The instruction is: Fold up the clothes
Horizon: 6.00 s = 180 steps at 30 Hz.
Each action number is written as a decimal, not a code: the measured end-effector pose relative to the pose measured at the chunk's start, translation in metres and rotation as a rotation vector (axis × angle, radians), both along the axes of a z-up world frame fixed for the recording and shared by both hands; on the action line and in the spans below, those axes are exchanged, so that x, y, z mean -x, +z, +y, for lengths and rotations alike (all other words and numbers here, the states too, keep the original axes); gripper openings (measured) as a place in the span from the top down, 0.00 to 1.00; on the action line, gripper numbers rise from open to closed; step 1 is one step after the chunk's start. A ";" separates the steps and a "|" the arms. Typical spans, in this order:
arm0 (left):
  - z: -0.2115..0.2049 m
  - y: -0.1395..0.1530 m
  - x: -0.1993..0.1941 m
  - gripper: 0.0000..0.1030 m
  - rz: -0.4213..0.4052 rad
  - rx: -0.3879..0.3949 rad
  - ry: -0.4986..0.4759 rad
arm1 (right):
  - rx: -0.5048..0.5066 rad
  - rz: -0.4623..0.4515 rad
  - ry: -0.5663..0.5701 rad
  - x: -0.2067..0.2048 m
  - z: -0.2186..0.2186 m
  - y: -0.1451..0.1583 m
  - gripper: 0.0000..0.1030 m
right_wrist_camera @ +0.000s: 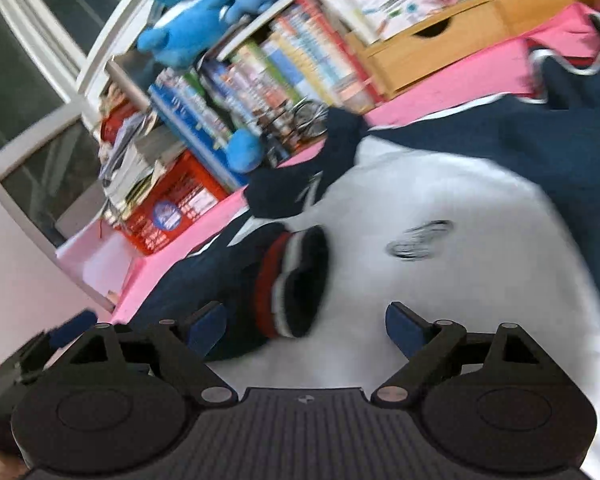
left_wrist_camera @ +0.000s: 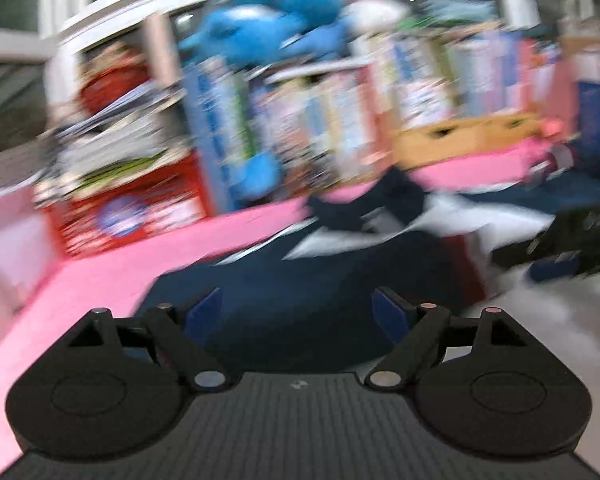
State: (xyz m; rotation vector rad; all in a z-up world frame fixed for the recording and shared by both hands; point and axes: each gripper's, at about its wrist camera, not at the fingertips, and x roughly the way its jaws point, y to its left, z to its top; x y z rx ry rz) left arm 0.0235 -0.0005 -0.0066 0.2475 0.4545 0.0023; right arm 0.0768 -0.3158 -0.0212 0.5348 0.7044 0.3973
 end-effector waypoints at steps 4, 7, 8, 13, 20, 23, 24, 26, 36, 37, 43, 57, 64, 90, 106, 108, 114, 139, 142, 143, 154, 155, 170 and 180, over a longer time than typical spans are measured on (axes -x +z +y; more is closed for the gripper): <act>0.019 -0.015 -0.002 0.19 0.011 -0.053 0.118 | 0.095 0.000 -0.034 -0.018 0.033 0.002 0.70; 0.027 -0.016 -0.005 0.19 0.002 -0.063 0.148 | 0.153 -0.006 -0.092 -0.024 0.032 0.012 0.81; 0.028 -0.016 -0.006 0.19 -0.004 -0.070 0.155 | 0.193 -0.030 -0.125 -0.024 0.027 0.018 0.81; 0.024 -0.021 -0.016 0.19 -0.023 -0.101 0.176 | 0.387 -0.153 -0.314 -0.018 -0.010 0.050 0.82; 0.018 -0.036 -0.032 0.17 0.021 -0.160 0.210 | 0.412 -0.101 -0.434 -0.034 -0.061 0.042 0.82; 0.024 -0.039 -0.034 0.13 0.039 -0.175 0.220 | 0.410 -0.054 -0.426 -0.039 -0.065 0.025 0.81; 0.028 -0.039 -0.034 0.11 0.041 -0.175 0.222 | 0.415 -0.042 -0.424 -0.040 -0.065 0.018 0.81; 0.037 -0.038 -0.033 0.08 0.037 -0.181 0.233 | 0.423 -0.027 -0.424 -0.043 -0.065 0.009 0.80; 0.089 0.004 -0.028 0.21 -0.020 -0.054 0.396 | 0.394 -0.044 -0.402 -0.042 -0.066 0.005 0.75; 0.082 0.009 -0.027 0.19 -0.031 -0.027 0.353 | 0.366 -0.052 -0.409 -0.038 -0.069 0.009 0.67; 0.010 -0.003 -0.039 0.16 -0.025 -0.066 0.142 | 0.331 -0.185 -0.417 -0.006 -0.068 0.035 0.43; 0.024 -0.048 -0.056 0.07 0.096 -0.198 0.219 | 0.353 -0.030 -0.155 -0.034 -0.045 -0.001 0.90; 0.031 -0.043 -0.049 0.07 0.100 -0.197 0.213 | 0.311 -0.156 -0.366 0.016 -0.122 0.033 0.39; 0.061 -0.040 -0.059 0.00 0.162 0.027 0.238 | 0.721 0.057 -0.733 -0.151 -0.249 0.025 0.91; 0.081 -0.042 -0.060 0.00 0.200 0.178 0.229 | 0.341 -0.123 0.299 -0.070 0.164 0.047 0.76; 0.083 -0.042 -0.060 0.00 0.204 0.194 0.227 | 0.446 -0.054 0.309 -0.068 0.187 0.018 0.61; 0.080 -0.043 -0.060 0.00 0.202 0.188 0.233 | 0.456 -0.165 0.296 -0.026 0.167 0.023 0.28; 0.075 -0.041 -0.060 0.00 0.194 0.150 0.244 | 0.510 -0.193 0.156 -0.069 0.112 0.019 0.37; 0.073 -0.040 -0.059 0.00 0.191 0.134 0.245 | 0.580 -0.117 -0.007 -0.063 0.061 0.004 0.39; 0.073 -0.040 -0.059 0.00 0.190 0.129 0.245 | 0.570 -0.114 -0.054 -0.058 0.045 0.004 0.39; 0.069 -0.038 -0.055 0.00 0.172 0.094 0.259 | 0.600 -0.145 -0.274 -0.006 -0.034 0.003 0.28; 0.070 -0.037 -0.053 0.00 0.168 0.096 0.263 | 0.595 -0.157 -0.281 0.002 -0.037 0.006 0.27; 0.052 -0.017 -0.031 0.00 0.172 0.011 0.197 | 0.632 -0.119 -0.248 0.034 -0.074 0.000 0.13; 0.131 0.008 -0.135 0.00 0.266 0.462 0.156 | 0.261 -0.094 -0.268 -0.057 -0.137 0.031 0.04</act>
